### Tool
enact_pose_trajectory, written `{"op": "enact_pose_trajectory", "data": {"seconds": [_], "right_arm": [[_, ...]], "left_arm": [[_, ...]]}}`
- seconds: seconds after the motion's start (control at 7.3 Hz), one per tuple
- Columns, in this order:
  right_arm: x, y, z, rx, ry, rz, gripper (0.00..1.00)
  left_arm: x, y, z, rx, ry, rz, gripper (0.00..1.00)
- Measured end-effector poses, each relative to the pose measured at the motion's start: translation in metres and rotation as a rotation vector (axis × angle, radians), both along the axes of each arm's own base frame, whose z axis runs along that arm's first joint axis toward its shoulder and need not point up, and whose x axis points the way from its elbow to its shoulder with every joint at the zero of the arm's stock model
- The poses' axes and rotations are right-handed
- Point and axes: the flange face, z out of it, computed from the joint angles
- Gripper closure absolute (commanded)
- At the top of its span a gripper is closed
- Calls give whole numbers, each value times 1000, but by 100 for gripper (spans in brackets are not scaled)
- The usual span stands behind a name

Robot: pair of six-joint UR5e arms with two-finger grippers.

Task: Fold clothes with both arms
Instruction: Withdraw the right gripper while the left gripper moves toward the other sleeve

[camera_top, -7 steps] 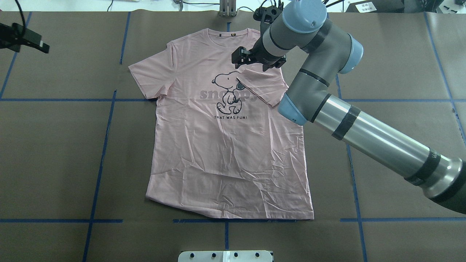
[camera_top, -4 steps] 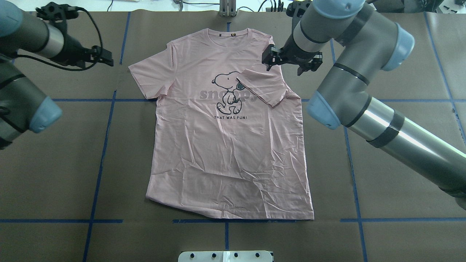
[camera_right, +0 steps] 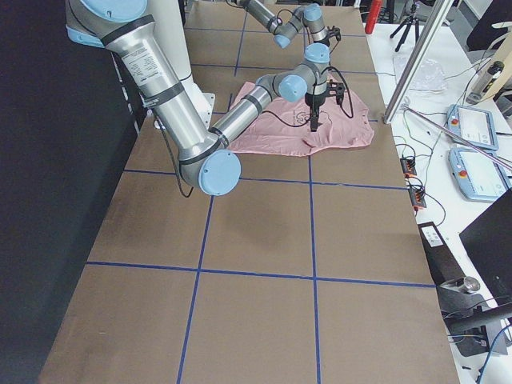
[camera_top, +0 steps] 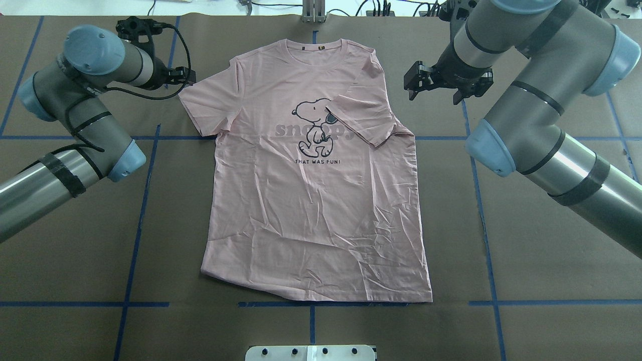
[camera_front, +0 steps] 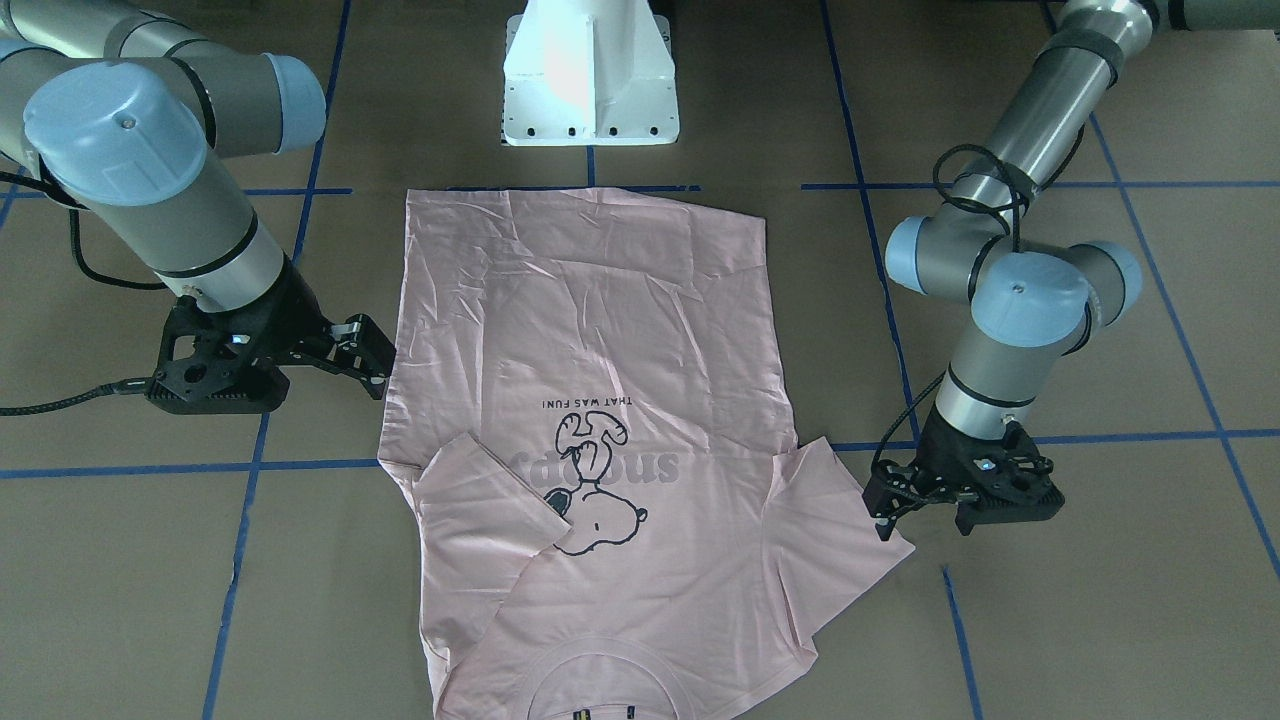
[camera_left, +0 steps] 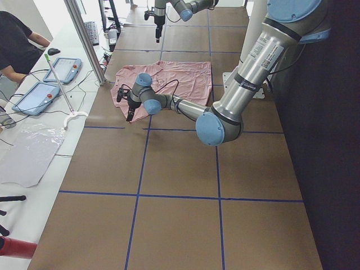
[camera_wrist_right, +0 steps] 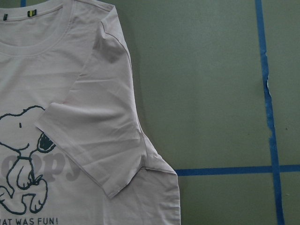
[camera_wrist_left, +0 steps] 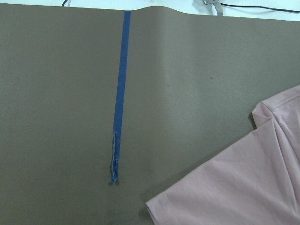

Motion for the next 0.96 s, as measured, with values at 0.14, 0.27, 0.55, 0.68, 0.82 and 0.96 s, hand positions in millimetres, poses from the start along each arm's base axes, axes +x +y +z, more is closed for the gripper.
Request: {"op": "enact_pose_trajectory", "data": {"seconds": [0.14,0.27,0.55,0.68,0.82,0.96], "right_arm": [[1,0,2,0,1,-2,0],[0,0,2,0,2,-2,0],[-1,0,4,1,4,-2,0],[-1,0,4,1,4,-1,0],[-1,0,3,1,5,-2,0],[-2,0,4,1,6,-2,0]], "left_arm": [[11,-2,6,6,-12,-3,7],[19,-2,10,10,-17,-3,9],[28,-2,20,14,-19,2,14],[31,-3,23,12,-21,3,22],[32,-4,23,12,-22,3,46],[33,-4,24,11,-23,4,73]]}}
